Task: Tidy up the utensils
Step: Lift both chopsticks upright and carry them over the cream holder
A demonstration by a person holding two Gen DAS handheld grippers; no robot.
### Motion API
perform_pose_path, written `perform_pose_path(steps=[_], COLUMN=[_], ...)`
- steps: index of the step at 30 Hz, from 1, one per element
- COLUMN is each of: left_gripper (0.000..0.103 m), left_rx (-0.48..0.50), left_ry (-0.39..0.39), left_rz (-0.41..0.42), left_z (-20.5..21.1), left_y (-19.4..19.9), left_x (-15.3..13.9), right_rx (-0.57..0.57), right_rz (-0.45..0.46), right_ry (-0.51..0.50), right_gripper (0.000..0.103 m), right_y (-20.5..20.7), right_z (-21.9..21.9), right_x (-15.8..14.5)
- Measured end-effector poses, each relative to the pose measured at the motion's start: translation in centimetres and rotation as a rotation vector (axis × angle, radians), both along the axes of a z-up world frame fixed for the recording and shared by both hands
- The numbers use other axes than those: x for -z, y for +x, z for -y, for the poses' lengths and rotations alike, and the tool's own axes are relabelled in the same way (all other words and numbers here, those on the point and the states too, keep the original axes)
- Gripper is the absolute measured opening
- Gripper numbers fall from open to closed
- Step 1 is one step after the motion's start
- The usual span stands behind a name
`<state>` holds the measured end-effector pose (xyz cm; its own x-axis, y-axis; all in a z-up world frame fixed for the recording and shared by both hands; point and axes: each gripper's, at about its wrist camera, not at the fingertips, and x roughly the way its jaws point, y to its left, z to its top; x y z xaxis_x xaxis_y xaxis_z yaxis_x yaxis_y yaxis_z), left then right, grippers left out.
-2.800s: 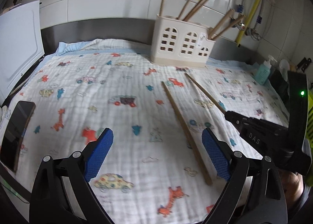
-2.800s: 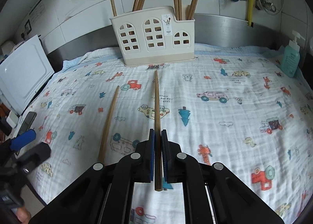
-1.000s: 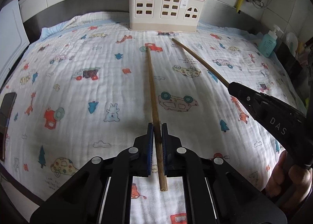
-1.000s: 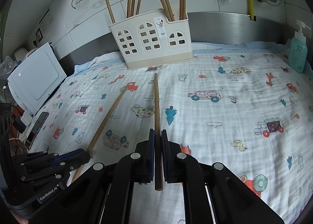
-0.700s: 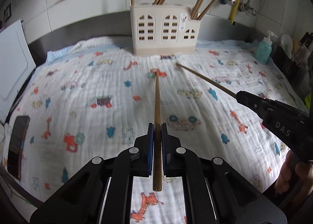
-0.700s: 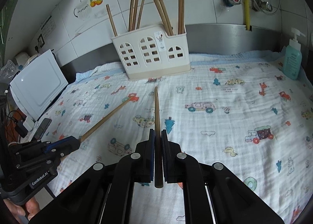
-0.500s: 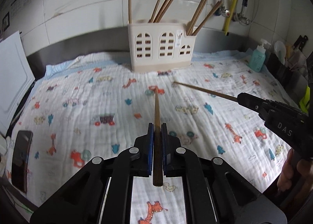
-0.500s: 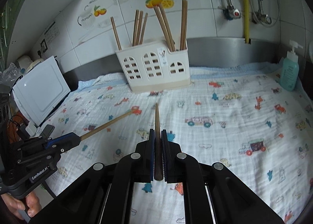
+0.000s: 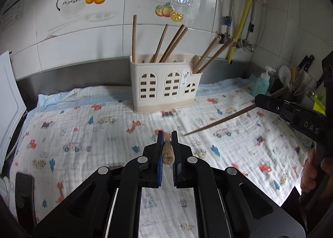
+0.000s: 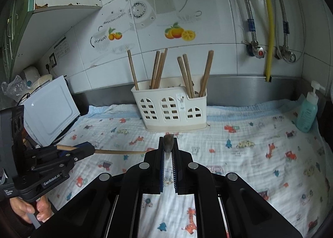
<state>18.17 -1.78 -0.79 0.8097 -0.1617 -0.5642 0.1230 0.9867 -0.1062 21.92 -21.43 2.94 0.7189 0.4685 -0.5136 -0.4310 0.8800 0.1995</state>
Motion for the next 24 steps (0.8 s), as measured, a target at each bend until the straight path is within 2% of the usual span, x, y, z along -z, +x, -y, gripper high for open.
perform_pose_path(steps=[6,17,24], left_gripper=[0.006,0.006,0.006], left_rx=[0.033,0.064,0.052], left_ry=[-0.023,-0.005,0.025], left_rz=[0.012,0.072,0.169], left_z=[-1.1,-2.4,-3.0], left_y=[1.7,4.9,7.4], left_x=[-1.5,-6.1,-11.3], right_rx=[-0.029,-0.049,-0.045], right_rz=[0.009,0.077,0.111], right_ry=[-0.027,-0.058,-0.028], right_gripper=[0.006,0.006,0.006], right_y=[1.5,5.7,8.9], right_z=[-0.7,-1.1,-1.3], right_x=[-2.4,-9.6,-13.7])
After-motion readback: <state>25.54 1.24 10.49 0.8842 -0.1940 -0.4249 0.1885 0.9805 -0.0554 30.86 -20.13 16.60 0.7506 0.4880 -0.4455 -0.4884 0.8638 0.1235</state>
